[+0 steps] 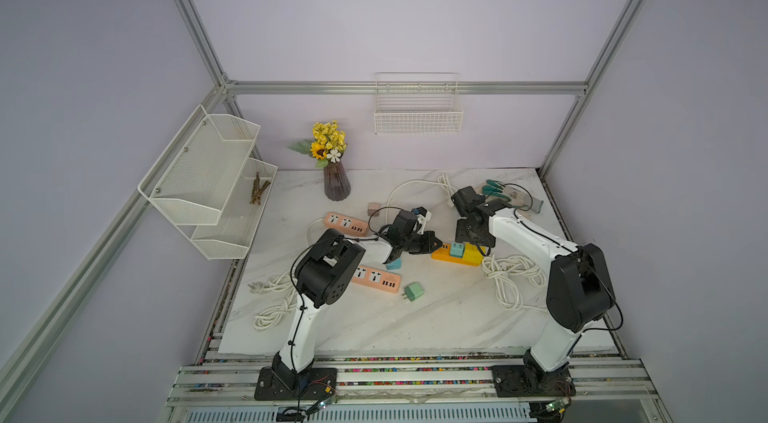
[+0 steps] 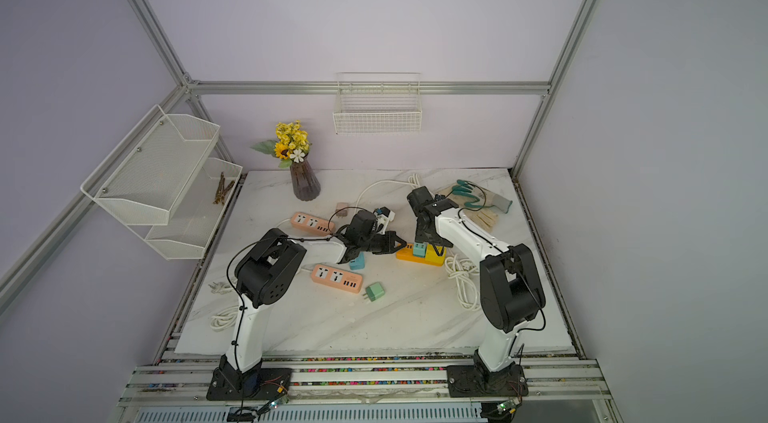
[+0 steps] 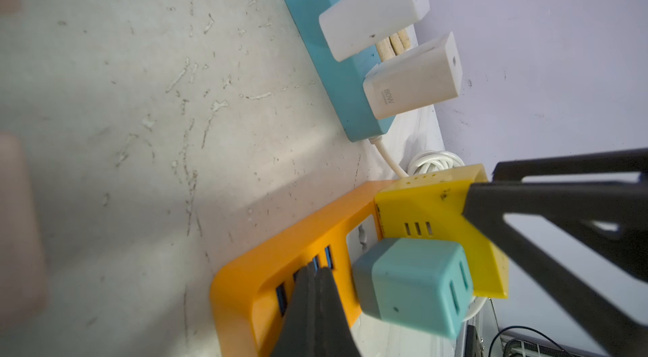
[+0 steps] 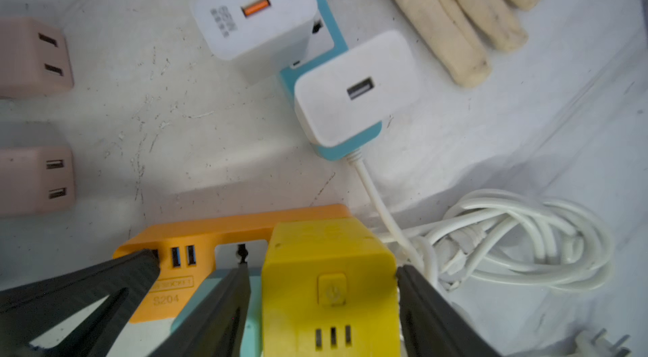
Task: Pull the plug off the socket
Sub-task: Remove the plug from the socket.
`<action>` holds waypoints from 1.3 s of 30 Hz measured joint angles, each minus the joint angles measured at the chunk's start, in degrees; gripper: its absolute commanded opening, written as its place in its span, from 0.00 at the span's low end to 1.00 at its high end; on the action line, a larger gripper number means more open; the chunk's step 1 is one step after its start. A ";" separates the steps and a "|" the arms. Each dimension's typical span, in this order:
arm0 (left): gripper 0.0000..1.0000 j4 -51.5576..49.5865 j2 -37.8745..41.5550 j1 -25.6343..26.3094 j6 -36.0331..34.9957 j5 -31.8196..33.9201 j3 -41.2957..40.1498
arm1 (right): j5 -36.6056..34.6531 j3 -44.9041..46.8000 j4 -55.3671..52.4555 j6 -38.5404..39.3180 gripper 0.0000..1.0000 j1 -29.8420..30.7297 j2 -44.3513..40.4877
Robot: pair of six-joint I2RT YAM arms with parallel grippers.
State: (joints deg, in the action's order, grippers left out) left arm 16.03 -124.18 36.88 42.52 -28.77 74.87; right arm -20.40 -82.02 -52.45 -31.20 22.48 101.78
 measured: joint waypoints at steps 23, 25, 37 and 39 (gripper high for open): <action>0.03 5.42 -0.24 -0.04 6.47 -5.05 -3.08 | 21.35 -3.65 -0.81 59.12 0.56 -0.35 -5.14; 0.03 5.55 -0.33 -0.04 6.47 -5.16 -3.08 | 21.94 -2.67 -0.61 63.76 0.56 -0.35 -4.70; 0.06 4.90 -0.33 -0.04 6.16 -4.87 -3.06 | 22.62 0.63 2.05 75.41 0.53 -0.35 1.11; 0.06 4.55 -0.33 -0.04 6.16 -4.83 -2.91 | 22.12 1.22 2.69 76.04 0.54 -0.35 1.20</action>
State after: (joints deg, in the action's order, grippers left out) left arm 20.58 -124.51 36.84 48.69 -33.61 71.96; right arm 1.72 -80.79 -49.76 44.84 22.13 102.98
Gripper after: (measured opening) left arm 0.060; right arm 0.532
